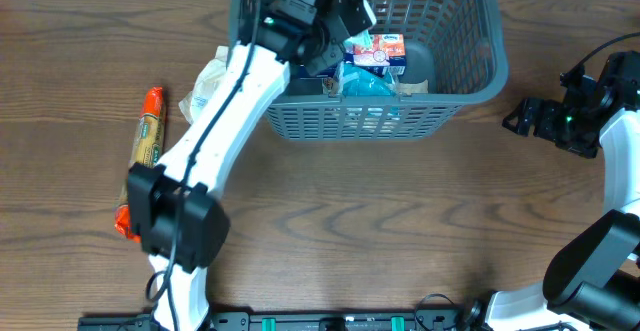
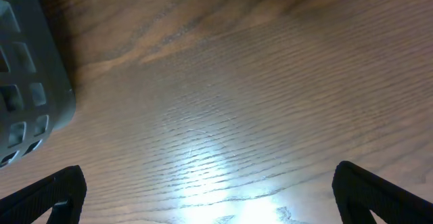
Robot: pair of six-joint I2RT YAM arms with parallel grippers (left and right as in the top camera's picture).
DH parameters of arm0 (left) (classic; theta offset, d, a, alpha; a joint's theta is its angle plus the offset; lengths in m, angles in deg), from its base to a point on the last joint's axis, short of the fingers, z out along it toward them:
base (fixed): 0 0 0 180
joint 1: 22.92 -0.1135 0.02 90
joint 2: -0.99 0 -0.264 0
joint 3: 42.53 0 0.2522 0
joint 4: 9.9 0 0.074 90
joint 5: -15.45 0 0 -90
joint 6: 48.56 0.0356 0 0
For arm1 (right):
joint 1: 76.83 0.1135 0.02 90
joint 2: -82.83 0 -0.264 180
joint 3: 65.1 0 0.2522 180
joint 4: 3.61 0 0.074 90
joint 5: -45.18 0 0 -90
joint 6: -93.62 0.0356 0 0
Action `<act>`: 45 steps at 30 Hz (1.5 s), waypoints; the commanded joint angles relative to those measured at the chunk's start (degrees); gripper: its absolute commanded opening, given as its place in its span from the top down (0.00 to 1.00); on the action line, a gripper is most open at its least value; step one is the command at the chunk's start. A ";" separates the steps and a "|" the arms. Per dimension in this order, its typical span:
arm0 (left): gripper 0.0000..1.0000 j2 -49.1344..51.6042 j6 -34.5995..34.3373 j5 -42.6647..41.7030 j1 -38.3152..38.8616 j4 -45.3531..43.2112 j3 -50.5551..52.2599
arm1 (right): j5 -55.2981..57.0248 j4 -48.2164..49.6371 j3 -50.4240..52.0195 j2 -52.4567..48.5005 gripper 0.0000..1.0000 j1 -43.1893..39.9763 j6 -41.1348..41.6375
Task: Pack container
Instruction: 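Lift the wipes pack with the left gripper and drop it into the basket, then pull the left gripper back toward the orange-capped long package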
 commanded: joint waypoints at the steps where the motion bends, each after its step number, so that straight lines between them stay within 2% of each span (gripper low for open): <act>1: 0.94 1.09 0.68 0.44 0.00 -0.07 -1.49 | -0.46 -0.20 0.02 0.26 0.01 0.59 -0.44; 3: 0.94 1.14 0.50 0.44 0.00 -0.09 -1.49 | -0.48 -0.17 0.02 0.26 0.01 0.59 -0.44; 4: 0.90 1.14 0.52 0.44 0.00 -0.09 -1.49 | -0.46 -0.20 0.02 0.26 0.01 0.59 -0.44; 5: 0.61 1.11 0.50 0.44 0.00 -0.09 -1.49 | -0.46 -0.17 0.02 0.26 0.01 0.59 -0.44; 7: 0.34 1.09 0.50 0.44 0.00 0.17 -1.49 | -0.46 -0.20 0.02 0.26 0.01 0.59 -0.44; 10: 0.02 1.09 0.50 0.44 0.00 1.09 -1.49 | -0.46 -0.20 0.02 0.26 0.01 0.59 -0.44; 15: 0.01 0.83 0.20 0.46 0.00 1.86 -1.49 | -0.46 -0.22 0.02 0.26 0.01 0.59 -0.44; 19: 0.01 -1.38 -2.89 0.70 0.00 3.02 -1.49 | -0.48 -0.22 0.02 0.26 0.01 0.59 -0.44; 24: 0.01 -8.09 -4.33 0.68 -0.50 2.93 -1.49 | -0.48 -0.20 0.02 0.26 0.01 0.59 -0.44; 30: 0.01 -18.23 -9.66 1.22 -3.19 2.78 -1.49 | -0.48 -0.15 0.02 0.26 0.01 0.59 -0.44; 36: 0.01 -25.03 -16.35 13.09 -9.14 9.07 -1.49 | -0.48 -0.17 0.02 0.26 0.01 0.59 -0.44; 40: 0.01 -26.43 -22.49 13.73 -15.56 16.65 -1.49 | -0.48 -0.22 0.02 0.26 0.01 0.59 -0.44; 45: 0.01 -25.79 -24.11 13.75 -23.78 24.50 -0.94 | -0.48 -0.20 0.02 0.26 0.01 0.59 -0.44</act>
